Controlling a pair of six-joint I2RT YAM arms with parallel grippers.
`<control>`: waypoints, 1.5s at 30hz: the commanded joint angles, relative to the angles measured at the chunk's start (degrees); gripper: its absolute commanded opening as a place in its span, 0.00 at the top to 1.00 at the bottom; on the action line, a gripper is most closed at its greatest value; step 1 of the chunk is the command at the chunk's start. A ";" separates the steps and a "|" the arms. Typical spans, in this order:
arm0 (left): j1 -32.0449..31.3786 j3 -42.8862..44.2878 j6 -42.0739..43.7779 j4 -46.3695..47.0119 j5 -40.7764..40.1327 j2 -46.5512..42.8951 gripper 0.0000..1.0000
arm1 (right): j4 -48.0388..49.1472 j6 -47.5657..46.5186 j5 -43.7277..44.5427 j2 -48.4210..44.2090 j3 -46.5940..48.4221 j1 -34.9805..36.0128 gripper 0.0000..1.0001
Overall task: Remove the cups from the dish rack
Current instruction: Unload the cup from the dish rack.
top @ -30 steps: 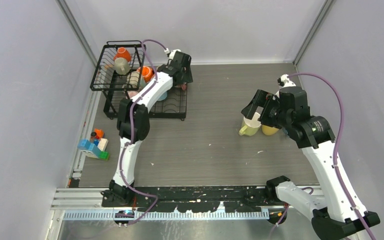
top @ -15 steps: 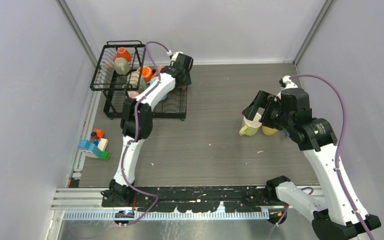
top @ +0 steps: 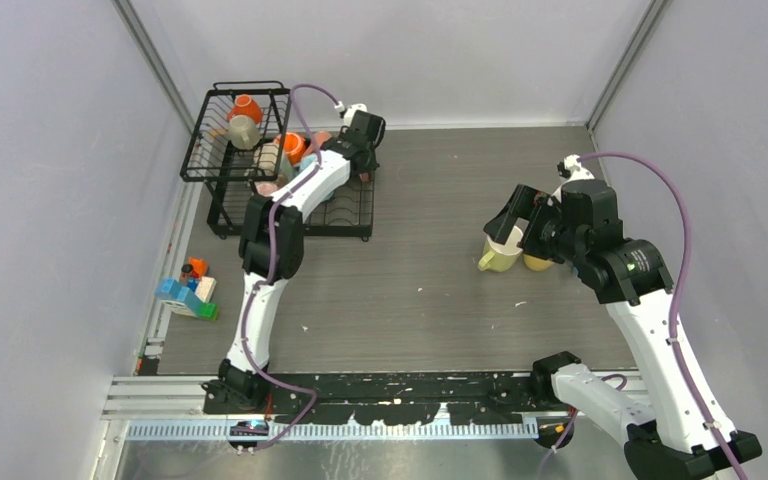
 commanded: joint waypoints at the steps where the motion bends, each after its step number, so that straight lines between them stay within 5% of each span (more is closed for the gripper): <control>1: 0.02 -3.18 2.97 2.58 -1.55 -4.87 0.85 | 2.29 -0.11 -0.80 -0.81 -0.58 -0.10 0.00; 14: 0.02 -12.26 3.02 5.40 0.36 -11.68 0.87 | 5.34 0.64 -1.85 -0.29 -3.35 -0.03 0.00; 30: 0.38 -12.20 5.78 5.61 -0.63 -7.10 0.66 | 5.44 0.46 -1.80 -0.05 -3.78 -0.10 0.00; 45: 0.37 -18.32 6.08 12.41 0.63 -8.29 0.66 | 5.67 0.38 -1.83 0.49 -3.88 -0.11 0.00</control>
